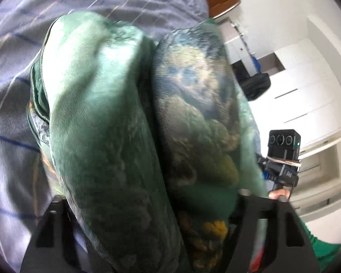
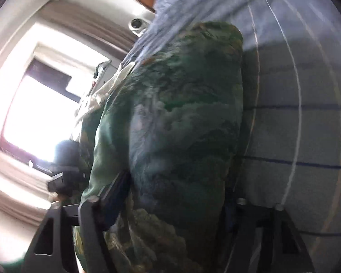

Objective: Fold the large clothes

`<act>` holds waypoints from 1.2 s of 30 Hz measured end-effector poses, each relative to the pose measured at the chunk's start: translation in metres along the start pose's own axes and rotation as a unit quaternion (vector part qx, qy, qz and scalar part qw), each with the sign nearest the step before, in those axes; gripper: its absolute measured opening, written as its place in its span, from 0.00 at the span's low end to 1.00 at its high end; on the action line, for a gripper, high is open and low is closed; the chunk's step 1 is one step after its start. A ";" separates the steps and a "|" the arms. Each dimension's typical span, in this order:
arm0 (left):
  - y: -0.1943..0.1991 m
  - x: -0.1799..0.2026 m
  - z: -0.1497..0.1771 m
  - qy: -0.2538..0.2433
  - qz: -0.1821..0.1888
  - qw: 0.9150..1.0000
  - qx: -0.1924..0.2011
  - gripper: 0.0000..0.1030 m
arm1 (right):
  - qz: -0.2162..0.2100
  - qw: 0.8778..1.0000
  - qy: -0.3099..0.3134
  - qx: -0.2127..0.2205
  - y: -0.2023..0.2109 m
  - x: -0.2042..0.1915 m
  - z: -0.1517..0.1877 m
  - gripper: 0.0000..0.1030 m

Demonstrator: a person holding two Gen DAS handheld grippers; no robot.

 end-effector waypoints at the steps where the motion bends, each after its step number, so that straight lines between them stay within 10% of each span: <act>1: 0.006 0.013 0.001 -0.010 0.000 1.000 0.011 0.58 | -0.002 1.000 0.013 0.009 0.009 -0.007 0.002 0.59; 12: 0.013 0.110 -0.068 -0.088 0.023 0.993 0.076 0.58 | -0.068 0.991 0.048 0.108 0.082 -0.014 -0.078 0.57; 20: -0.096 0.039 -0.088 -0.019 -0.037 0.999 -0.005 0.86 | -0.010 0.998 -0.024 0.064 0.039 0.073 -0.109 0.66; 23: -0.086 0.035 -0.076 -0.010 -0.006 1.000 0.016 0.91 | -0.011 0.996 -0.075 0.051 0.024 0.102 -0.101 0.84; 27: -0.048 0.060 -0.059 -0.053 -0.061 0.996 0.035 0.92 | 0.042 0.994 -0.065 0.072 0.051 0.094 -0.098 0.89; 29: -0.024 0.075 -0.044 -0.101 -0.125 0.986 0.053 0.93 | 0.115 0.989 -0.019 0.089 0.070 0.080 -0.091 0.89; 31: 0.000 0.102 -0.021 -0.170 -0.221 0.956 0.086 0.96 | 0.220 0.966 0.053 0.122 0.099 0.048 -0.080 0.91; 36: 0.043 0.135 0.019 -0.228 -0.319 0.904 0.171 0.99 | 0.359 0.910 0.134 0.158 0.140 -0.003 -0.052 0.96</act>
Point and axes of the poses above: each gripper's, at about its wrist camera, not at the fingertips, and y roughly against the way its jaws point, x to its right, z to its underside, the point moved 4 cm from there along -y, roughly the way its jaws point, and after that the axes turned 5 degrees about z, right-handed, at the moved point
